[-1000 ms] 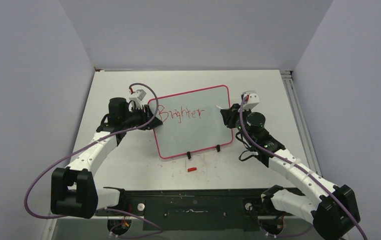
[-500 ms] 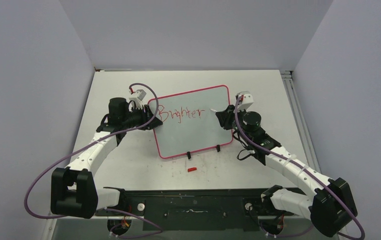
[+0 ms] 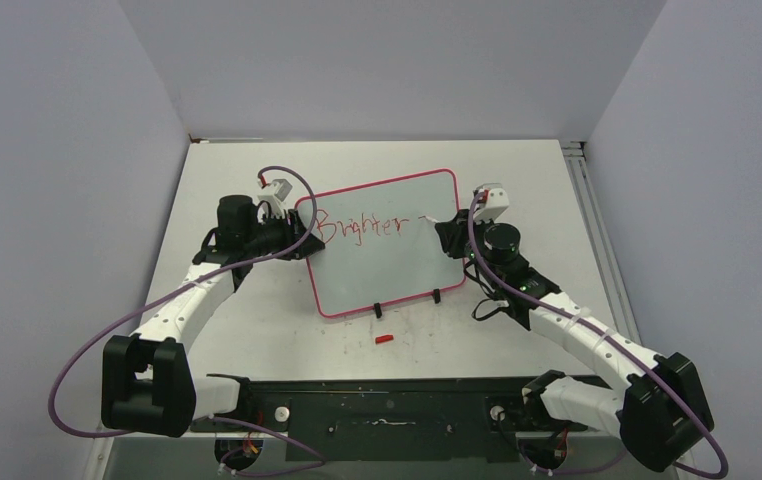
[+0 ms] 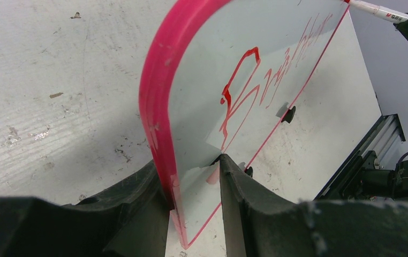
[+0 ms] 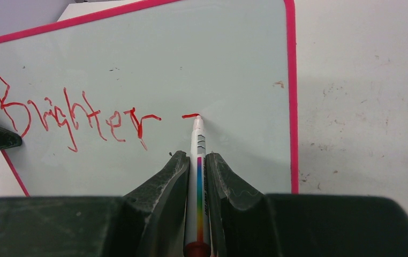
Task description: Write a sentence on the whiteboard
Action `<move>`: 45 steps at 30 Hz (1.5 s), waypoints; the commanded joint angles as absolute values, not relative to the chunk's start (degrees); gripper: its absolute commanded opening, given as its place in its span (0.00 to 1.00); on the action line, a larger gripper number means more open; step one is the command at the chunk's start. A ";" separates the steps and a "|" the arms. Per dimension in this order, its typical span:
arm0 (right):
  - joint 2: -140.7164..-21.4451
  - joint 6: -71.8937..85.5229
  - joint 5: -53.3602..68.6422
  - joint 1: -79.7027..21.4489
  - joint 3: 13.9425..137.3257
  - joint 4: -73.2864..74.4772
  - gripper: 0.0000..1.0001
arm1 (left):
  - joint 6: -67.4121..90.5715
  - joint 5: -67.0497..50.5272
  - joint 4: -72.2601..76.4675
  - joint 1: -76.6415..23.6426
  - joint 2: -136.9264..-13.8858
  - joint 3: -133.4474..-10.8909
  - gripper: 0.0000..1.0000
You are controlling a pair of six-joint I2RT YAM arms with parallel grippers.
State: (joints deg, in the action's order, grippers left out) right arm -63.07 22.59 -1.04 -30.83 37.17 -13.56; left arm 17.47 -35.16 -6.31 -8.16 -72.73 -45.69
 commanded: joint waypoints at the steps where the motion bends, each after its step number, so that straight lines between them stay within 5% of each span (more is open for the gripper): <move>1: -61.02 22.54 -4.86 -30.42 36.40 -14.26 0.05 | 16.57 -34.49 -4.66 -7.90 -71.19 -47.70 0.33; 45: -61.47 22.88 -0.46 -31.67 33.29 -16.49 0.05 | 16.70 -34.72 -4.64 -7.95 -71.08 -47.72 0.33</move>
State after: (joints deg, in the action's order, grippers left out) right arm -63.07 22.06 -0.60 -30.87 34.98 -17.06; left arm 17.39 -35.03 -6.33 -8.16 -72.73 -45.69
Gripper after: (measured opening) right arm 0.154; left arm 0.339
